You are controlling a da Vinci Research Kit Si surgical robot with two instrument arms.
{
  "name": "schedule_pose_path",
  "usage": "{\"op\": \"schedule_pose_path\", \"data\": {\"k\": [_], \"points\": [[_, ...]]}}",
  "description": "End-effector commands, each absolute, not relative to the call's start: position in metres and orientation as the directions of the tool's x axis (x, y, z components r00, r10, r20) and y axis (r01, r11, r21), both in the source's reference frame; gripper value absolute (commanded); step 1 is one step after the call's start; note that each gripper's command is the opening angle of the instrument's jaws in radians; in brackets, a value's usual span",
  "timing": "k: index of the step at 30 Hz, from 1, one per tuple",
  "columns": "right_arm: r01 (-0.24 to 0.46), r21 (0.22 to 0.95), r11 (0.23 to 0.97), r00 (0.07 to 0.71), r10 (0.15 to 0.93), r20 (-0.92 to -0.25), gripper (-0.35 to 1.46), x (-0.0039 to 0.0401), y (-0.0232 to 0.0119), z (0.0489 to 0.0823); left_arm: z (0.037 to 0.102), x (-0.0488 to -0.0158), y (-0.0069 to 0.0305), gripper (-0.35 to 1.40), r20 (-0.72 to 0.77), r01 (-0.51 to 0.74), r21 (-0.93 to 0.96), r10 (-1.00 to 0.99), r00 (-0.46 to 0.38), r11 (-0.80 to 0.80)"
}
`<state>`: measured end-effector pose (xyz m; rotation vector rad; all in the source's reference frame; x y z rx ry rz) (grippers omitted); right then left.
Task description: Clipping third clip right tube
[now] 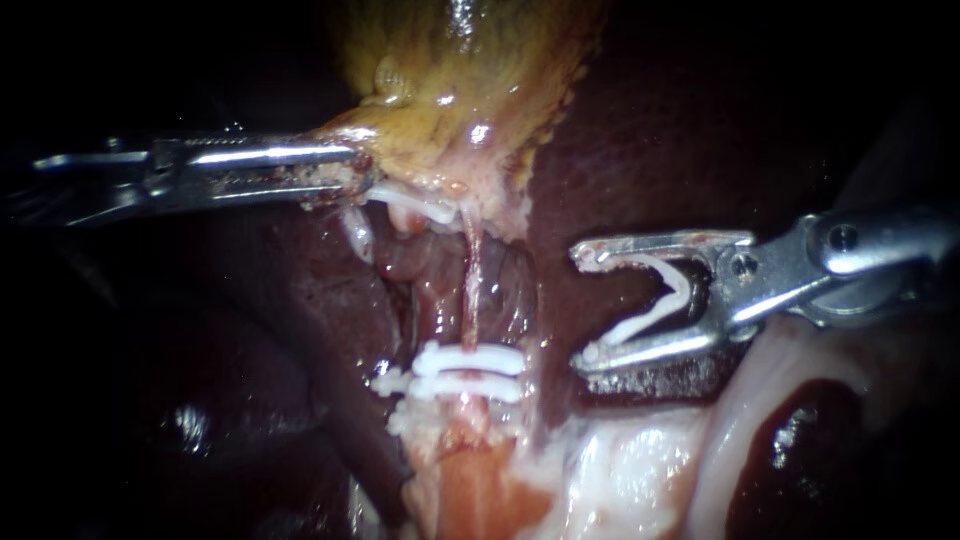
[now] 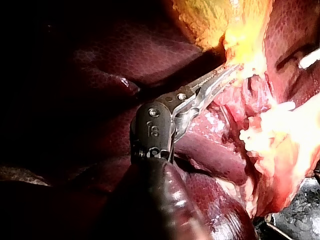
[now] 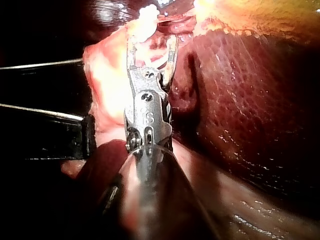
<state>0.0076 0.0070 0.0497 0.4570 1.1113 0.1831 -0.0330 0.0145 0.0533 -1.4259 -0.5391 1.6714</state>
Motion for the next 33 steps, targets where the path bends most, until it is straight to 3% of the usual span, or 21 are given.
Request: {"op": "schedule_pose_path", "data": {"k": [1,12,19,33], "points": [[0.083,0.443,0.893,0.440,0.366,-0.820,0.49,0.0076,0.0070,0.0497,0.0528,-0.0326,0.0147,-0.35,-0.578,-0.319,-0.776,0.816,0.012,-0.545],[0.083,0.443,0.893,0.440,0.366,-0.820,0.49,0.0076,0.0070,0.0497,0.0464,-0.0254,0.0182,-0.35,-0.584,-0.336,-0.776,0.809,0.062,-0.534],[0.093,0.445,0.891,0.440,0.364,-0.821,0.49,0.0090,0.0075,0.0499,0.0463,-0.0257,0.0176,-0.35,-0.587,-0.341,-0.773,0.807,0.067,-0.534],[0.023,0.581,0.814,0.440,0.513,-0.737,0.50,0.0150,0.0092,0.0529,0.0466,-0.0261,0.0173,-0.35,-0.589,-0.345,-0.771,0.805,0.067,-0.535]]}}
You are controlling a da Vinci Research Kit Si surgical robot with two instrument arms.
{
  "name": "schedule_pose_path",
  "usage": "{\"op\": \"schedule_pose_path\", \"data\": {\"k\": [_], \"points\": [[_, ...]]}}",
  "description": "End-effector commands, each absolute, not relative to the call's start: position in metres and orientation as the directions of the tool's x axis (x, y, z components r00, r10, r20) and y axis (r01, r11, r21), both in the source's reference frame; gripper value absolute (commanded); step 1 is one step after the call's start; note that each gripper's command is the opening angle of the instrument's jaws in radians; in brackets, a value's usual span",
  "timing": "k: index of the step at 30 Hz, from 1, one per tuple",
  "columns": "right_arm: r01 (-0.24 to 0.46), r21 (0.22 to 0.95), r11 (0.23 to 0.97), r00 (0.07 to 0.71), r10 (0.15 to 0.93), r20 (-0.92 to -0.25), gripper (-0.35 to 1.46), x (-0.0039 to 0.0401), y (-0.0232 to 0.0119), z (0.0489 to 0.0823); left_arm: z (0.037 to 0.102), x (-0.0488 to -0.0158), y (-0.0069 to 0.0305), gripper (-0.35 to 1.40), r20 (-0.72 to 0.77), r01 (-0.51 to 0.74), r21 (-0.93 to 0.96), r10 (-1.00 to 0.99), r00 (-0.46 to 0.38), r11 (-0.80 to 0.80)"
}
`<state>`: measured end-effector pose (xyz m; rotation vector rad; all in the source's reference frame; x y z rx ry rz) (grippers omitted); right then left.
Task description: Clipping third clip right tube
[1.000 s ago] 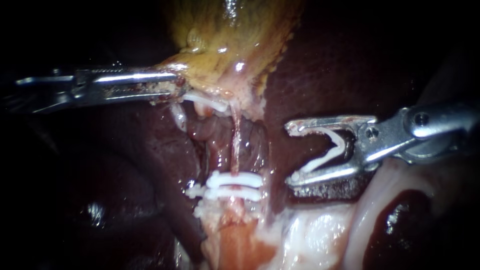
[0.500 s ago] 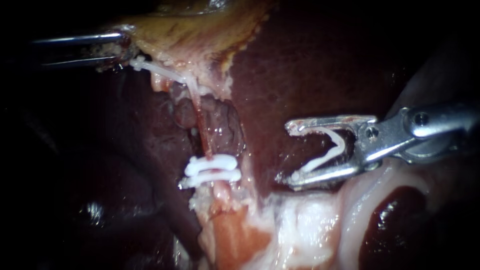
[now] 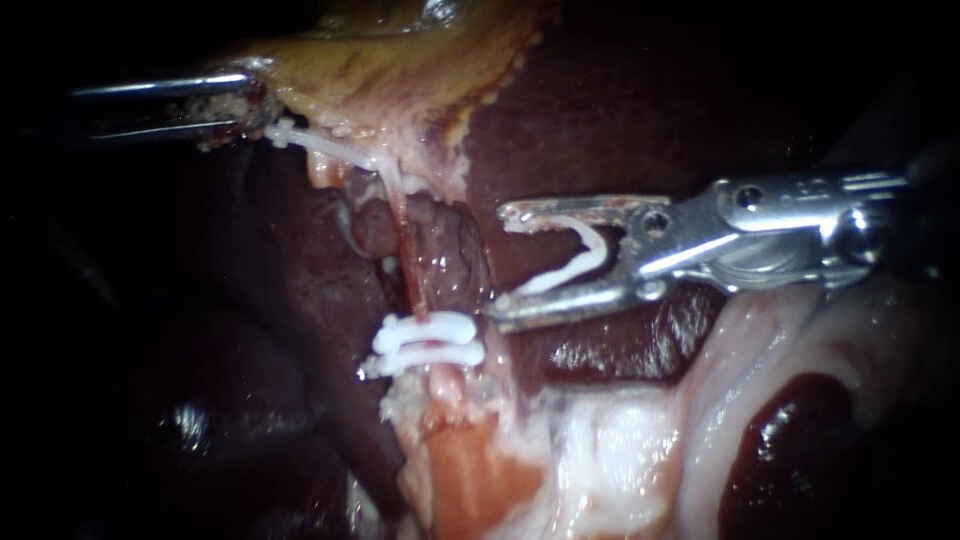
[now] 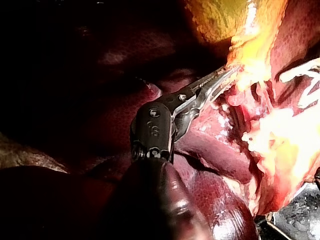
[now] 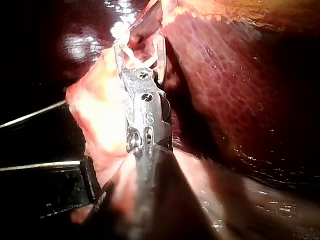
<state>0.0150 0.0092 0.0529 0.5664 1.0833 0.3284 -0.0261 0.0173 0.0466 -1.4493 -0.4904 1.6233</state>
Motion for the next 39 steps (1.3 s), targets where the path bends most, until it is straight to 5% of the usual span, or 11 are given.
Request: {"op": "schedule_pose_path", "data": {"k": [1,12,18,29,39], "points": [[0.019,0.590,0.807,0.437,0.524,-0.731,0.50,0.0155,0.0093,0.0532,0.0466,-0.0262,0.0173,-0.35,-0.589,-0.345,-0.771,0.805,0.067,-0.535],[-0.002,0.637,0.771,0.432,0.575,-0.695,0.49,0.0200,0.0099,0.0567,0.0467,-0.0264,0.0172,-0.35,-0.590,-0.347,-0.770,0.804,0.068,-0.536],[0.011,0.680,0.733,0.373,0.628,-0.683,0.49,0.0223,0.0099,0.0577,0.0467,-0.0265,0.0171,-0.35,-0.590,-0.348,-0.770,0.804,0.068,-0.536],[0.057,0.735,0.676,0.280,0.695,-0.662,0.49,0.0244,0.0104,0.0569,0.0467,-0.0266,0.0171,-0.35,-0.590,-0.346,-0.770,0.804,0.068,-0.536],[0.123,0.762,0.635,0.233,0.728,-0.645,0.49,0.0242,0.0110,0.0521,0.0467,-0.0266,0.0170,-0.35,-0.591,-0.346,-0.770,0.804,0.068,-0.537]]}}
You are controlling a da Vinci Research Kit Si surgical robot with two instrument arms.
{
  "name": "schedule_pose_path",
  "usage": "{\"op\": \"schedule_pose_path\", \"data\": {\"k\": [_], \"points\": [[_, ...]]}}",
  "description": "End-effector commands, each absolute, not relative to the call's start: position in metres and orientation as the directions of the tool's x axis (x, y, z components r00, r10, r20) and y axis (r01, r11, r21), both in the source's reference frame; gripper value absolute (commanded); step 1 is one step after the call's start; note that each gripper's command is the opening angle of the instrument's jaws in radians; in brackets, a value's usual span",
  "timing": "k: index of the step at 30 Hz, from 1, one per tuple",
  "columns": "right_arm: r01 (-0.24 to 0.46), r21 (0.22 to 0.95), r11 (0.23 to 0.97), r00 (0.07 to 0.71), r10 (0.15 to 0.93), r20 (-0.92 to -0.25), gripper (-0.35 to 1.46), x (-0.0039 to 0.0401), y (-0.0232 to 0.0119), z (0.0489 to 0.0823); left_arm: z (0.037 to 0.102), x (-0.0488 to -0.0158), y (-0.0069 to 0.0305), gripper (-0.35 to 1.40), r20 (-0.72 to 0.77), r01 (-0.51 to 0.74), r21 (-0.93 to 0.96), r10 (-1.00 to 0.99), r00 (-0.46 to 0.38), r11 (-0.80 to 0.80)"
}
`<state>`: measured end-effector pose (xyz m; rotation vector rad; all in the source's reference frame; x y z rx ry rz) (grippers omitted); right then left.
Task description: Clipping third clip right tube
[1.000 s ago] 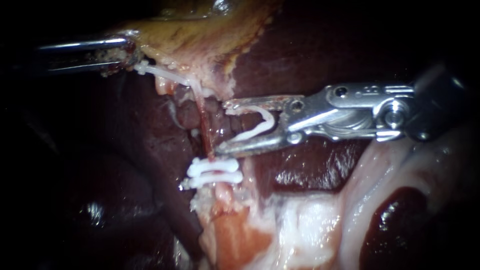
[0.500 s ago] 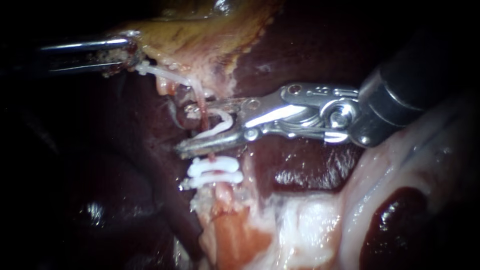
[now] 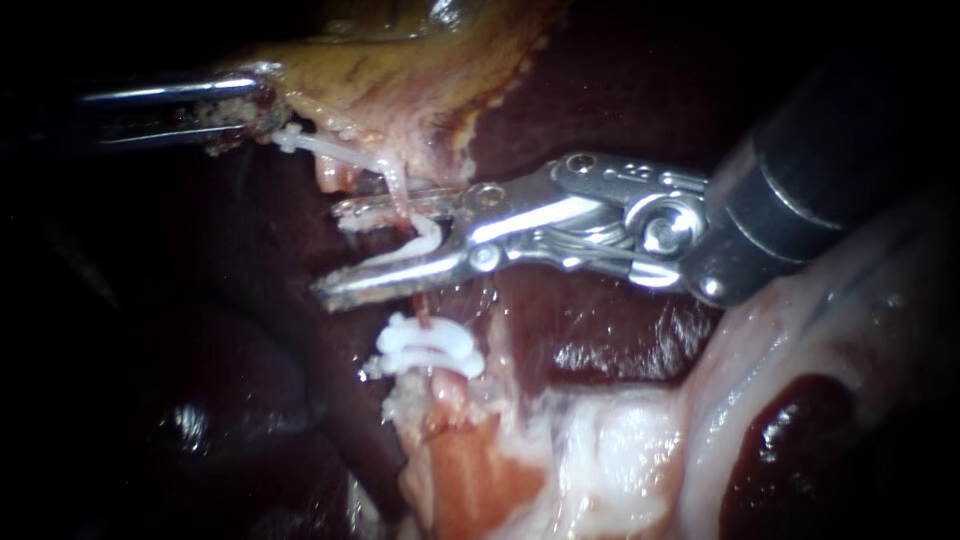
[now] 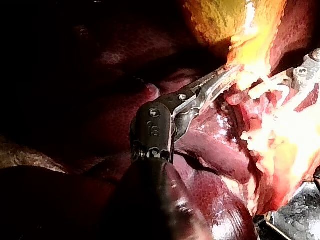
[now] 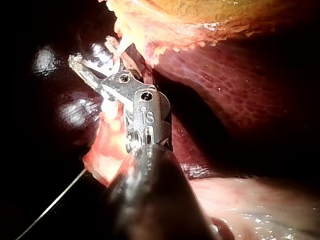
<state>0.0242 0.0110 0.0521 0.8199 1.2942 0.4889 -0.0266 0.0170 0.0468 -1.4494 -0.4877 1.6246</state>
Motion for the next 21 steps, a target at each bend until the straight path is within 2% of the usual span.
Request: {"op": "schedule_pose_path", "data": {"k": [1,9,14,19,21], "points": [[0.134,0.762,0.633,0.229,0.729,-0.645,0.48,0.0242,0.0110,0.0516,0.0468,-0.0266,0.0170,-0.35,-0.591,-0.346,-0.770,0.804,0.068,-0.537],[0.209,0.773,0.599,0.229,0.739,-0.634,0.45,0.0244,0.0111,0.0496,0.0468,-0.0266,0.0171,-0.35,-0.591,-0.345,-0.770,0.804,0.067,-0.537],[0.202,0.783,0.589,0.230,0.748,-0.622,0.40,0.0241,0.0112,0.0498,0.0468,-0.0266,0.0170,-0.35,-0.591,-0.345,-0.770,0.804,0.067,-0.537],[0.197,0.811,0.551,0.235,0.776,-0.585,0.20,0.0233,0.0112,0.0498,0.0468,-0.0266,0.0170,-0.35,-0.591,-0.344,-0.770,0.803,0.070,-0.537],[0.184,0.822,0.539,0.233,0.788,-0.569,0.05,0.0231,0.0112,0.0497,0.0468,-0.0266,0.0171,-0.35,-0.591,-0.345,-0.770,0.803,0.070,-0.537]]}}
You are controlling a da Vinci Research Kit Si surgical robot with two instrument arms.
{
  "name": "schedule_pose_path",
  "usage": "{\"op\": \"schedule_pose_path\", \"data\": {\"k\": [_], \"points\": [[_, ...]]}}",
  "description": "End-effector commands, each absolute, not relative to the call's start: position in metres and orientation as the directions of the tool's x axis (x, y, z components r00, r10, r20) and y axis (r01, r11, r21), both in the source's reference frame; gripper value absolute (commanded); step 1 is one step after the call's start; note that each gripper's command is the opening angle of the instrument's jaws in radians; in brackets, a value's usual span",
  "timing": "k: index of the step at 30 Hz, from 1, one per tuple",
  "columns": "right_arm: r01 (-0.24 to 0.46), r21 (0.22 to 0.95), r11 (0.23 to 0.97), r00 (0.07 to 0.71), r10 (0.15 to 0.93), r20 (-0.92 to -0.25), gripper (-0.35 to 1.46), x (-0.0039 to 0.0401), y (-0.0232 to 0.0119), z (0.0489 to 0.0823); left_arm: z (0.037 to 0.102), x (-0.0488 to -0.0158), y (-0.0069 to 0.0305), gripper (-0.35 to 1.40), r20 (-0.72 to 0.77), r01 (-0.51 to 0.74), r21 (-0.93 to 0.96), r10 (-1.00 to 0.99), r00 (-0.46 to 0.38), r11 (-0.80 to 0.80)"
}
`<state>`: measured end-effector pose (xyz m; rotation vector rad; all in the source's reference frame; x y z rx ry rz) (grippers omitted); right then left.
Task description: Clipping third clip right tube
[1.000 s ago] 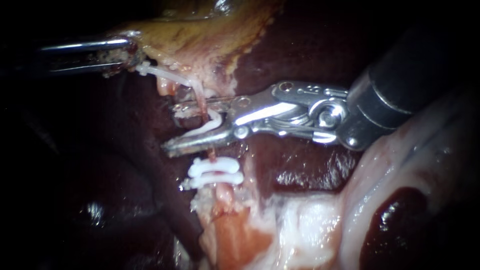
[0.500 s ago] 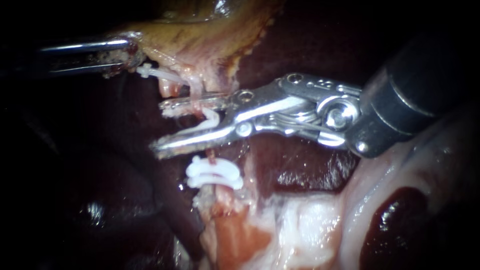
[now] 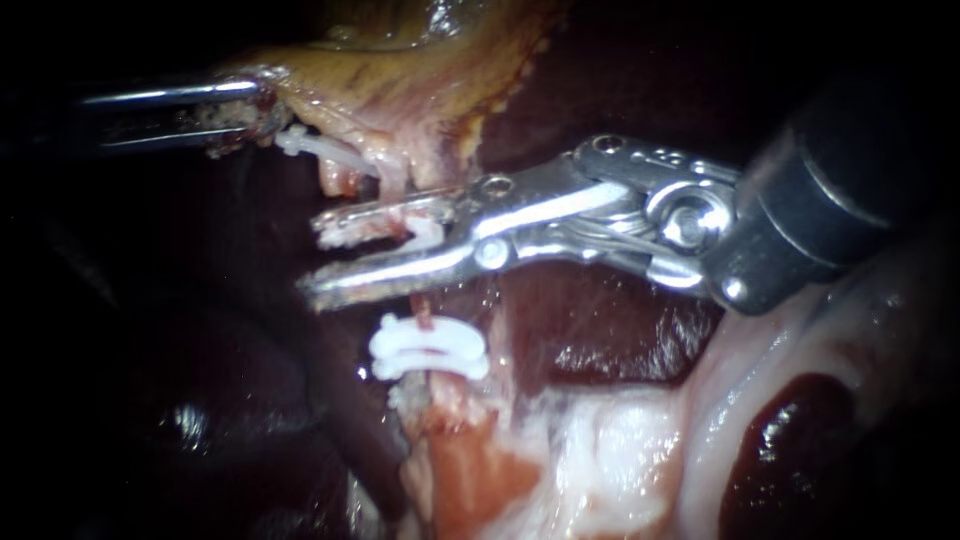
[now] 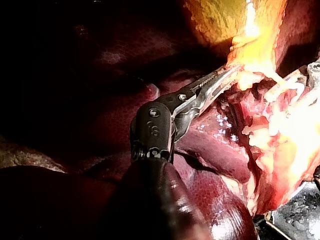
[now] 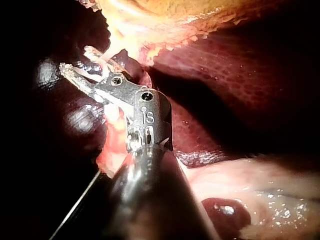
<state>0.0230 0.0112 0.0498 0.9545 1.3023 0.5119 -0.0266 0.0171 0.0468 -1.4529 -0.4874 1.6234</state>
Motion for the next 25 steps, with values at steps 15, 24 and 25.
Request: {"op": "schedule_pose_path", "data": {"k": [15,24,25], "points": [[0.126,0.874,0.469,0.294,0.824,-0.485,-0.35,0.0222,0.0113,0.0496,0.0470,-0.0266,0.0171,-0.35,-0.592,-0.345,-0.770,0.803,0.070,-0.537],[0.125,0.874,0.470,0.294,0.823,-0.485,-0.35,0.0221,0.0114,0.0499,0.0470,-0.0266,0.0171,-0.35,-0.592,-0.345,-0.770,0.803,0.070,-0.537],[0.125,0.874,0.470,0.294,0.823,-0.485,-0.35,0.0221,0.0114,0.0501,0.0470,-0.0266,0.0171,-0.35,-0.592,-0.345,-0.770,0.803,0.070,-0.537]]}}
